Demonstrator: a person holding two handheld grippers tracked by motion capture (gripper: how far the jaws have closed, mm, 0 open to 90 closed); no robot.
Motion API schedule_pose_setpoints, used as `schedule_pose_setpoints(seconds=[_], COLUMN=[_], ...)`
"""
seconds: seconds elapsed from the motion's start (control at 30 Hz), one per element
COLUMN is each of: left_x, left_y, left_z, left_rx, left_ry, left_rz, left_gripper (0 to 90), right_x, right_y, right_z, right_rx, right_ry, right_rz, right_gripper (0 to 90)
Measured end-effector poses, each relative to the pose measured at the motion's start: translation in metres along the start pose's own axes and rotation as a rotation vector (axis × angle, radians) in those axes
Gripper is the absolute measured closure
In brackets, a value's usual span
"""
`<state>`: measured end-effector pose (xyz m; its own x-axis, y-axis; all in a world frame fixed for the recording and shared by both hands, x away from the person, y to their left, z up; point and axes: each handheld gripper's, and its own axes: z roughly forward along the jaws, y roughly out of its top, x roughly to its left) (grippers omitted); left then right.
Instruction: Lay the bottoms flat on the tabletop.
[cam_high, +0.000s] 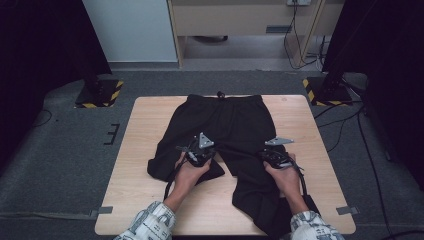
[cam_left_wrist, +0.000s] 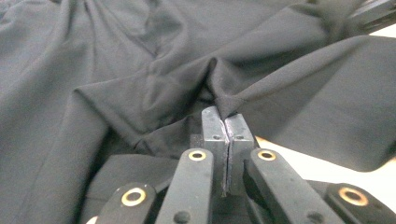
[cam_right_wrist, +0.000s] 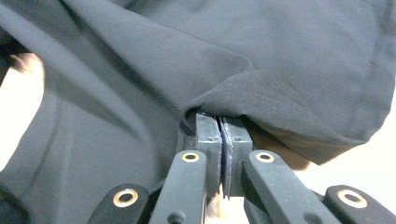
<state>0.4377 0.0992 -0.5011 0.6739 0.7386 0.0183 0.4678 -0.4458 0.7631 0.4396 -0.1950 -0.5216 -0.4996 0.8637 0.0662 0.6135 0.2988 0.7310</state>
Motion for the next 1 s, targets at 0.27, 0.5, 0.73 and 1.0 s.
schedule_pose_setpoints(seconds=[0.27,0.5,0.73,1.0], left_x=[0.002,0.003,0.008,0.020], left_y=[-0.001,-0.001,-0.003,-0.005], left_z=[0.002,0.001,0.001,-0.006], left_rx=[0.023,0.023,0.028,0.016], left_ry=[0.013,0.011,0.029,0.036], left_rz=[0.007,0.008,0.007,-0.022], left_gripper=[88.8,88.8,88.8,88.8], right_x=[-0.017,-0.025,-0.029,-0.054], right_y=[-0.007,-0.009,-0.011,-0.020], right_z=[-0.020,-0.028,-0.034,-0.050], right_rx=[-0.023,-0.009,-0.011,0.016], right_ry=[0.023,0.035,0.025,-0.056], right_rz=[0.049,0.059,0.055,0.073], right_gripper=[88.2,88.9,89.7,90.0])
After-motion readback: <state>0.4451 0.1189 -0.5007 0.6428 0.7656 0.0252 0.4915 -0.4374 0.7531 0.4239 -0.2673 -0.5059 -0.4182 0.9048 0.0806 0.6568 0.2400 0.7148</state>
